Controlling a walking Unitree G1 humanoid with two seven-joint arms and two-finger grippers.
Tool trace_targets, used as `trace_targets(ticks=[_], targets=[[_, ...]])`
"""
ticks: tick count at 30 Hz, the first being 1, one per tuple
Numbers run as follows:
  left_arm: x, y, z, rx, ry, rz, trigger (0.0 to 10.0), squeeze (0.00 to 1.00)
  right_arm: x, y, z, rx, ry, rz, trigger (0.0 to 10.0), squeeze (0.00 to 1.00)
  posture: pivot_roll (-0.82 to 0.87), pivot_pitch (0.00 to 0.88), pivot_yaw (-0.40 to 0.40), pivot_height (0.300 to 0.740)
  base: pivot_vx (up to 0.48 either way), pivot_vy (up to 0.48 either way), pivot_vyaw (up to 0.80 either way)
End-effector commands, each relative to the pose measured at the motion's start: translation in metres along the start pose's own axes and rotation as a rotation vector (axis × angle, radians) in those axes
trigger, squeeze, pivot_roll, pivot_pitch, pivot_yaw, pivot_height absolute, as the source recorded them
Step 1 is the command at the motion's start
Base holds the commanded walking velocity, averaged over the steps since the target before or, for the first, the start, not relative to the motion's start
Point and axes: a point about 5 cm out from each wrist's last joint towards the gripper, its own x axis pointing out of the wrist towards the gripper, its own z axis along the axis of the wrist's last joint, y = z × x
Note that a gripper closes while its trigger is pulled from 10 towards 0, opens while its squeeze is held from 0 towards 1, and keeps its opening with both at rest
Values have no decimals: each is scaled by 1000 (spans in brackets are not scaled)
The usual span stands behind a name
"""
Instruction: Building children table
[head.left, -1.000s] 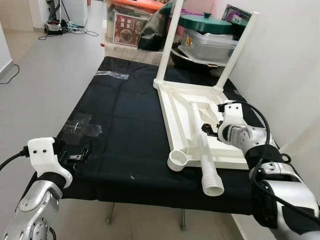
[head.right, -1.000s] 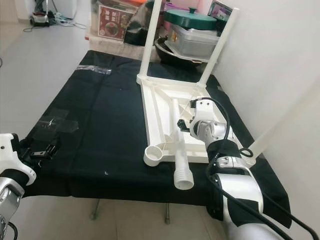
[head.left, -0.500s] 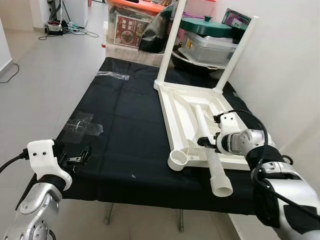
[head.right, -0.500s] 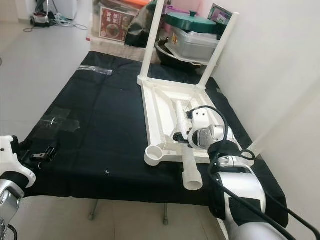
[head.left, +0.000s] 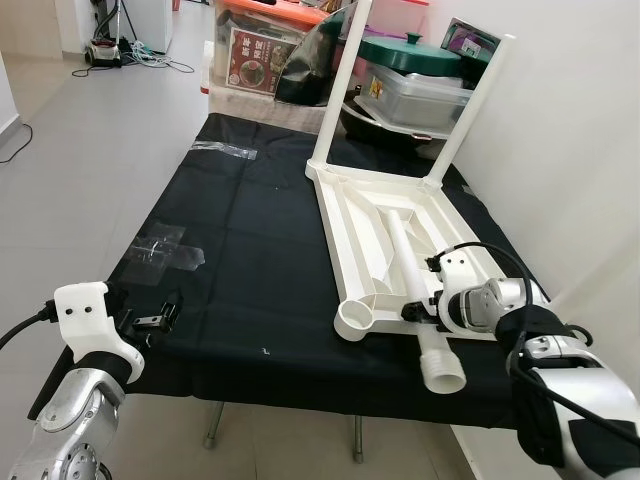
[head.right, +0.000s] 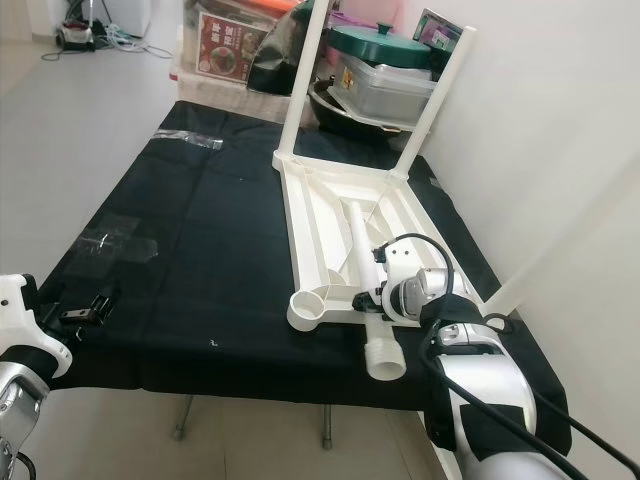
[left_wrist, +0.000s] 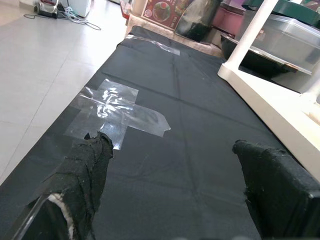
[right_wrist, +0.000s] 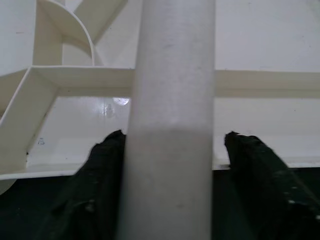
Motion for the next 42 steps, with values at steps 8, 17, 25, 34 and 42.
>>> trace_targets(ticks=[8, 17, 25, 34, 42], targets=[[0, -4, -4, 2, 8, -2, 10000, 0, 8, 0, -16, -12, 37, 22, 0, 0, 122, 0, -257, 740, 0, 0, 0], [2, -3, -1, 10, 4, -7, 10000, 0, 0, 27, 16, 48, -133, 243, 0, 0, 136, 0, -241, 740, 0, 0, 0], [2, -18, 10, -36, -27, -157, 10000, 0, -75, 85, 99, 70, -561, 747, 0, 0, 137, 0, -225, 740, 0, 0, 0], [-9, -56, 24, -140, -46, -515, 10000, 0, -85, 138, 92, 99, -740, 870, 0, 0, 156, 0, -209, 740, 0, 0, 0], [-18, -77, 29, -178, -5, -773, 10000, 0, -90, 177, 74, 113, -768, 936, 0, 0, 151, 0, -186, 740, 0, 0, 0]])
